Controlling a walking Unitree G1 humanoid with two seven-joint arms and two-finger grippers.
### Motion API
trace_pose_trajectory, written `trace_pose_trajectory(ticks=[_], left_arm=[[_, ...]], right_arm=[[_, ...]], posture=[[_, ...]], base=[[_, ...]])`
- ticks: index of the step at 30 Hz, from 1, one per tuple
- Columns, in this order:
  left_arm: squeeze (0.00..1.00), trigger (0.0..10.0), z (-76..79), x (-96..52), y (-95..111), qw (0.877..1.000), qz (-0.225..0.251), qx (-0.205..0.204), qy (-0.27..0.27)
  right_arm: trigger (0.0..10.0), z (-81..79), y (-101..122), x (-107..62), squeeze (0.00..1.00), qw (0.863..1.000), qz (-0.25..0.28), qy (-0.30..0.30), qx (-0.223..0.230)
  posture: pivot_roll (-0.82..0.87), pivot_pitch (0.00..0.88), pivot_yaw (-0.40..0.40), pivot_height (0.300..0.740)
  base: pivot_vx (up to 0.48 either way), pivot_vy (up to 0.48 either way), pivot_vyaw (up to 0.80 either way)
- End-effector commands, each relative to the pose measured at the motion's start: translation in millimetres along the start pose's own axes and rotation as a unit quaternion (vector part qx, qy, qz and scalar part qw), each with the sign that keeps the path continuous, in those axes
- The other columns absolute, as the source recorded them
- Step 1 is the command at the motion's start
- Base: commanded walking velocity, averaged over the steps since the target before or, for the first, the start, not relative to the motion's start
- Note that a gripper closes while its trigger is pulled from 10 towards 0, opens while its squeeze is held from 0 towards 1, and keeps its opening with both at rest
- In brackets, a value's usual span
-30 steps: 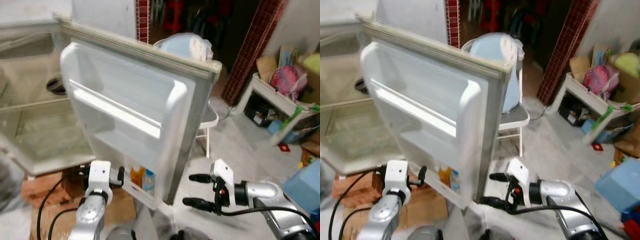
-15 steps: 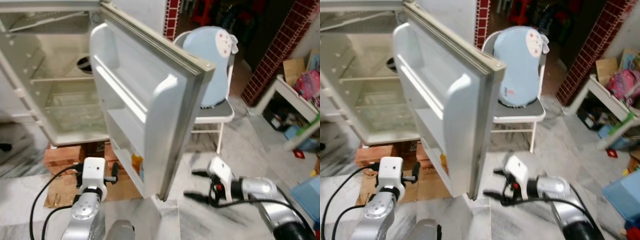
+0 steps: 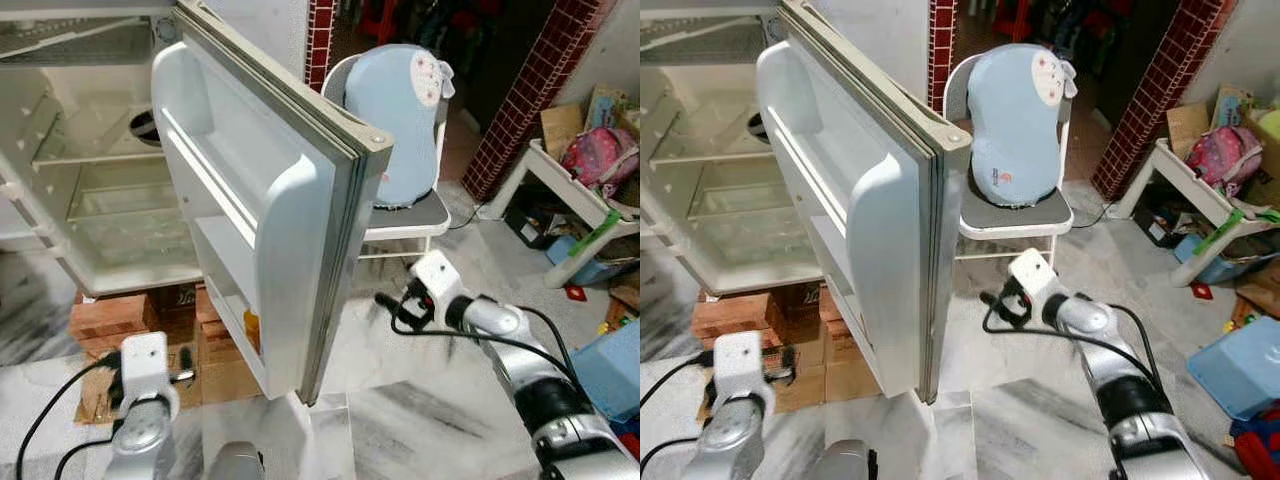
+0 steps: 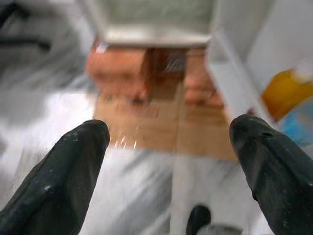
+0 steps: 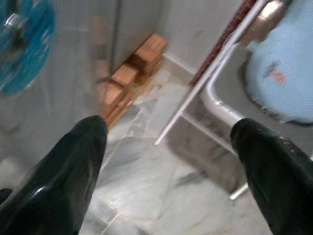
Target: Restocking fridge
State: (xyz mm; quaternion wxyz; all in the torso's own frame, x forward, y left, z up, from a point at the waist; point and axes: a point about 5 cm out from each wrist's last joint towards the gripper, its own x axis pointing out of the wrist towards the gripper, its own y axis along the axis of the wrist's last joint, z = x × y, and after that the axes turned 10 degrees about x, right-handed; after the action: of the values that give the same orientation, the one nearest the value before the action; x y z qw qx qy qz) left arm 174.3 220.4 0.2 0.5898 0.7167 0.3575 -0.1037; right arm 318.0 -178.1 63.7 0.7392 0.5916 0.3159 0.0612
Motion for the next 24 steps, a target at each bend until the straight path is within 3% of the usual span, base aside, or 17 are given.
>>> trace_pose_trajectory(ticks=[1,3,4,7,9,12,16,18,19,20,21,22,24], left_arm=[[0.0,10.0,-8.2,-0.9,-8,0.999,-0.031,-0.02,0.019],[0.0,10.0,-7.4,-2.8,-10,0.999,-0.033,-0.004,0.005],[0.0,10.0,-1.8,-7.7,-11,0.999,-0.028,0.031,-0.033],[0.0,10.0,11.7,-19.7,-25,0.991,-0.047,0.074,-0.099],[0.0,10.0,10.0,-22.7,-29,0.989,-0.05,0.091,-0.109],[0.0,10.0,8.9,-23.3,-29,0.988,-0.054,0.094,-0.112],[0.0,10.0,8.3,-22.8,-34,0.985,-0.066,0.099,-0.128],[0.0,10.0,8.2,-22.7,-35,0.984,-0.068,0.102,-0.131],[0.0,10.0,8.9,-22.7,-36,0.983,-0.07,0.097,-0.136],[0.0,10.0,9.3,-22.7,-37,0.983,-0.07,0.096,-0.139],[0.0,10.0,12.0,-22.3,-41,0.983,-0.079,0.065,-0.153],[0.0,10.0,12.0,-22.3,-41,0.983,-0.079,0.065,-0.153],[0.0,10.0,14.3,-20.4,-48,0.981,-0.097,0.034,-0.166]], right_arm=[[10.0,12.7,21,4.6,0.0,0.997,0.051,-0.061,0.004],[10.0,14.0,31,8.4,0.0,0.994,0.075,-0.076,0.029],[10.0,14.6,49,15.1,0.0,0.985,0.116,-0.095,0.081],[10.0,5.5,84,28.4,0.0,0.969,0.178,-0.1,0.142],[10.0,-6.1,105,36.7,0.0,0.958,0.209,-0.08,0.182],[10.0,-12.4,116,40.5,0.0,0.952,0.224,-0.066,0.198],[10.0,-54.4,144,43.8,0.0,0.924,0.236,0.126,0.274],[10.0,-67.3,149,37.3,0.0,0.907,0.237,0.204,0.282],[10.0,-81.6,153,22.6,0.0,0.884,0.237,0.301,0.268],[10.0,-86.1,154,17.3,0.0,0.876,0.236,0.33,0.26],[10.0,-89.3,151,10.8,0.0,0.877,0.236,0.353,0.225],[10.0,-89.3,151,10.8,0.0,0.877,0.236,0.353,0.225],[10.0,-85.3,145,16.1,0.0,0.892,0.224,0.33,0.213]], posture=[[0.11,0.0,-0.064,0.74],[0.12,0.0,-0.063,0.74],[0.12,0.0,-0.062,0.74],[0.13,0.0,-0.058,0.74],[0.13,0.0,-0.056,0.74],[0.14,0.0,-0.055,0.74],[0.15,0.0,-0.056,0.74],[0.15,0.0,-0.056,0.74],[0.15,0.0,-0.055,0.74],[0.15,0.0,-0.055,0.74],[0.15,0.0,-0.053,0.74],[0.15,0.0,-0.053,0.74],[0.15,0.0,-0.051,0.74]], base=[[0.0,0.0,0.0],[0.0,0.0,0.0],[0.0,0.0,0.0],[0.0,0.0,0.0],[0.0,0.0,0.0],[0.0,0.0,0.0],[0.0,0.0,0.0],[0.0,0.0,0.0],[0.0,0.0,0.0],[0.0,0.0,0.0],[0.0,0.0,0.0],[0.0,0.0,0.0],[0.0,0.0,0.0]])
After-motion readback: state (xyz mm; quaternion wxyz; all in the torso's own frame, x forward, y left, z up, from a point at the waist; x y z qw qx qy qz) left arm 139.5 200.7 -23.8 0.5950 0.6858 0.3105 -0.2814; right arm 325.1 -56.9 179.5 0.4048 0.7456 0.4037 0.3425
